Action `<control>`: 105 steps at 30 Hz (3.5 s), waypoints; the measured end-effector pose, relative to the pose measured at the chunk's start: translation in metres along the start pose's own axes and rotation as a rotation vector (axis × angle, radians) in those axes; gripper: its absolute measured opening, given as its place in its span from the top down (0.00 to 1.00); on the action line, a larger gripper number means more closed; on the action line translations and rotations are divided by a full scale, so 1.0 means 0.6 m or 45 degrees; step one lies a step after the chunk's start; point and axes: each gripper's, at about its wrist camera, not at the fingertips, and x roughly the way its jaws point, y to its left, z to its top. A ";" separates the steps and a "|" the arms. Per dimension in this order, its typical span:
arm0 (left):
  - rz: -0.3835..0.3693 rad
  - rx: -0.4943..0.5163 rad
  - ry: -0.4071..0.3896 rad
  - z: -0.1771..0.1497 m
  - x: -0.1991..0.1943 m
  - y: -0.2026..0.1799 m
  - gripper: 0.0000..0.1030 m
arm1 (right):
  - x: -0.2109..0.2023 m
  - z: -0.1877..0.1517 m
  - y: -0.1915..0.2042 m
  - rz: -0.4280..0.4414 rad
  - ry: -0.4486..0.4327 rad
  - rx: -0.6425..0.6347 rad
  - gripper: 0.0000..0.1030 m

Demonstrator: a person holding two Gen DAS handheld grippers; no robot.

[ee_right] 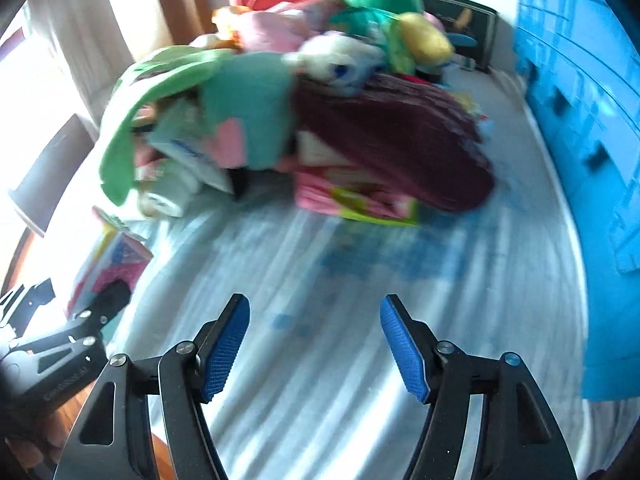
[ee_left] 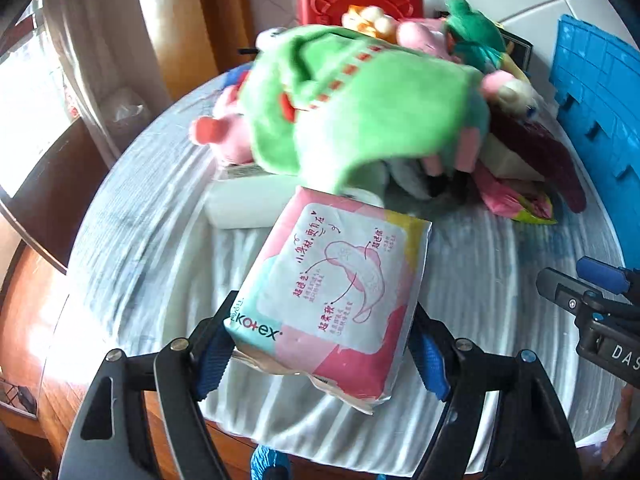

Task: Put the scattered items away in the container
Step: 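Grasp the white Kotex pad pack with left tool while right tool grasps the white roll, then lift and carry the pad pack and white roll over the crate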

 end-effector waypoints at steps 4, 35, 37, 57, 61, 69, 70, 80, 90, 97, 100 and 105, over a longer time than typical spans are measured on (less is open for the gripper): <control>0.053 -0.006 -0.065 0.019 0.019 0.123 0.25 | 0.024 0.009 0.115 0.060 -0.072 -0.003 0.34; -0.368 0.261 0.048 0.086 0.185 0.203 0.26 | 0.098 -0.012 0.279 -0.620 -0.072 0.450 0.20; -0.393 0.286 0.044 0.075 0.168 0.165 0.26 | 0.087 -0.027 0.246 -0.638 -0.045 0.473 0.20; -0.186 0.220 0.011 0.017 0.134 0.028 0.26 | 0.078 -0.033 0.166 -0.112 -0.104 0.220 0.38; -0.112 0.155 0.001 0.017 0.143 0.030 0.26 | 0.110 -0.012 0.165 -0.038 -0.091 0.122 0.38; -0.086 0.144 -0.028 -0.003 0.125 0.012 0.27 | 0.124 -0.013 0.168 -0.054 -0.103 0.033 0.56; -0.098 0.148 -0.023 -0.005 0.120 0.011 0.27 | 0.120 -0.017 0.167 -0.060 -0.104 0.040 0.56; -0.196 0.202 -0.118 0.000 0.009 0.013 0.27 | 0.013 -0.048 0.175 -0.117 -0.162 0.110 0.57; -0.349 0.242 -0.306 0.050 -0.146 -0.019 0.27 | -0.199 -0.023 0.164 -0.273 -0.409 0.131 0.57; -0.452 0.275 -0.466 0.098 -0.263 -0.098 0.27 | -0.358 0.007 0.118 -0.373 -0.585 0.126 0.57; -0.492 0.274 -0.532 0.119 -0.309 -0.156 0.27 | -0.420 0.014 0.073 -0.409 -0.655 0.123 0.57; -0.551 0.257 -0.631 0.149 -0.381 -0.282 0.27 | -0.520 0.022 -0.032 -0.492 -0.749 0.088 0.57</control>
